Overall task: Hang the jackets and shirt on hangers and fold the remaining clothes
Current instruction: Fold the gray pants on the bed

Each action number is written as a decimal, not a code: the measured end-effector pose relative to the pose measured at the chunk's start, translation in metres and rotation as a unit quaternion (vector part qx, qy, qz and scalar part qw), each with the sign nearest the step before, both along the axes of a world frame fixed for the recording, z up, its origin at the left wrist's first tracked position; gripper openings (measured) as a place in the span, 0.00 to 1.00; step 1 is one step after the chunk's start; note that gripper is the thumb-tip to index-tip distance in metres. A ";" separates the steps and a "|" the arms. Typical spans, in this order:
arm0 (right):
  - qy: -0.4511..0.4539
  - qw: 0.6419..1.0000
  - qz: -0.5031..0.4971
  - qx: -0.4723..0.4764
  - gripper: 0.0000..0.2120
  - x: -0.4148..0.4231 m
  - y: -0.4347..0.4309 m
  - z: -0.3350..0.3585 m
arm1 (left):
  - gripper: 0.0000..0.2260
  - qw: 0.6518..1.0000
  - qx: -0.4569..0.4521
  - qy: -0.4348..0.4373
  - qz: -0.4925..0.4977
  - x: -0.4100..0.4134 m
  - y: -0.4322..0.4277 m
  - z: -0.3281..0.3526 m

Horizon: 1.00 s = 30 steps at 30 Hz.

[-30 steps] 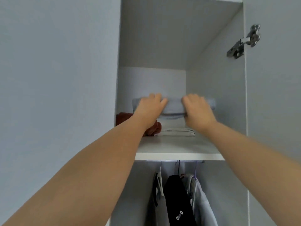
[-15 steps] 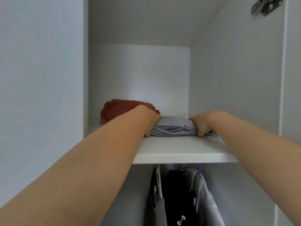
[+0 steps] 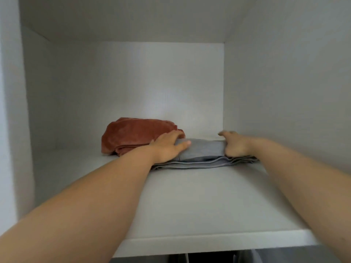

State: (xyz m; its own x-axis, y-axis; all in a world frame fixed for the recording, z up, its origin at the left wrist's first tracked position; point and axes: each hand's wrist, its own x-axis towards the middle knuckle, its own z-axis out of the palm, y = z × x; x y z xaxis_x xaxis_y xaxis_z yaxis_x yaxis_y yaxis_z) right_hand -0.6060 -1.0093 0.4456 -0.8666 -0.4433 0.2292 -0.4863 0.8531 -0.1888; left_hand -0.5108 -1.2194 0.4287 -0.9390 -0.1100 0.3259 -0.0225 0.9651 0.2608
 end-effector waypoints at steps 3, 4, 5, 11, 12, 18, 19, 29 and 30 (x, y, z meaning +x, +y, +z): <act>-0.008 0.987 0.066 -0.149 0.24 0.011 -0.008 0.005 | 0.27 0.995 0.010 -0.101 0.016 0.005 -0.005 -0.004; -0.021 0.989 0.058 -0.136 0.22 0.014 -0.008 0.004 | 0.26 0.994 0.011 -0.111 0.013 0.007 -0.006 -0.002; -0.044 0.994 0.037 -0.097 0.22 0.016 -0.007 0.001 | 0.25 0.993 0.027 -0.112 0.010 0.011 -0.007 0.001; 0.012 0.994 -0.104 0.023 0.26 0.017 0.002 -0.002 | 0.27 0.993 -0.040 -0.099 0.055 0.005 -0.005 -0.007; 0.035 0.994 -0.108 0.005 0.27 0.016 -0.002 0.000 | 0.27 0.994 -0.055 -0.071 0.064 0.001 -0.003 -0.010; -0.054 0.994 0.079 0.043 0.25 0.019 -0.026 -0.003 | 0.25 0.995 -0.046 -0.091 0.005 -0.011 0.001 -0.010; -0.065 0.994 0.062 0.059 0.27 0.015 -0.027 -0.006 | 0.25 0.995 -0.043 -0.092 0.002 -0.009 0.000 -0.010; 0.076 0.993 0.085 -0.002 0.28 0.016 -0.027 0.008 | 0.29 0.988 -0.143 -0.018 0.056 0.007 -0.009 0.007; 0.119 0.989 0.087 -0.024 0.27 0.015 -0.027 0.013 | 0.29 0.982 -0.168 0.011 0.085 0.011 -0.007 0.010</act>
